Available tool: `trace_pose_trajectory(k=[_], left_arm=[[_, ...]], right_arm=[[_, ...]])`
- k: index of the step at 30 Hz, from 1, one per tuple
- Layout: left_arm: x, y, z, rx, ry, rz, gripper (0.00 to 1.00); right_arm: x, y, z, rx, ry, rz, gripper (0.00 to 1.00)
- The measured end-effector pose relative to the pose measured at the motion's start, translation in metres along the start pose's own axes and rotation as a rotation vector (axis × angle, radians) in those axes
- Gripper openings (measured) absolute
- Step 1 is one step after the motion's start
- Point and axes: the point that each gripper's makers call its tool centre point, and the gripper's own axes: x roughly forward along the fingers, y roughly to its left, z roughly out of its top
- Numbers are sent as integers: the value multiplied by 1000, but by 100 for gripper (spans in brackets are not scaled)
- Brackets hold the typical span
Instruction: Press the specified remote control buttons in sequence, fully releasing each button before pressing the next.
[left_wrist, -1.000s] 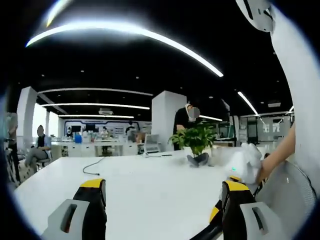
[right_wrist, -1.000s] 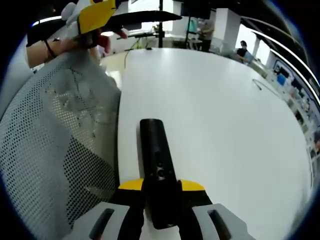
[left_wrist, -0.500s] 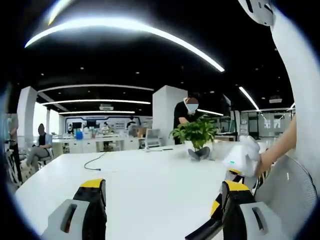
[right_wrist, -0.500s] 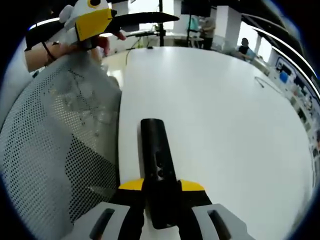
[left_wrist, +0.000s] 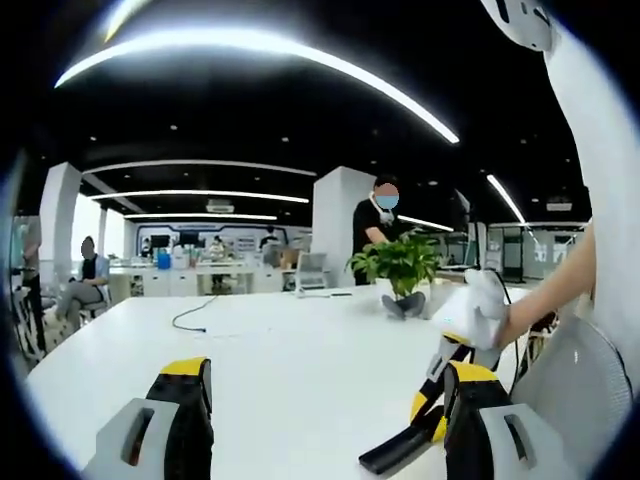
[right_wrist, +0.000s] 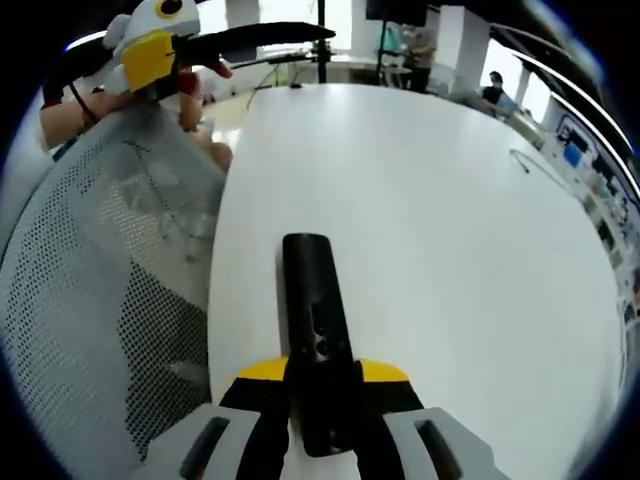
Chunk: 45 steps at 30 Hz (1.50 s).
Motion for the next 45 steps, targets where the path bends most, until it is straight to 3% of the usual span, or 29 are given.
trace_pose_trajectory(k=[45], left_arm=[[3, 2, -12, -10, 62, 2, 100]], right_arm=[[1, -105, 3, -30, 47, -10, 21]])
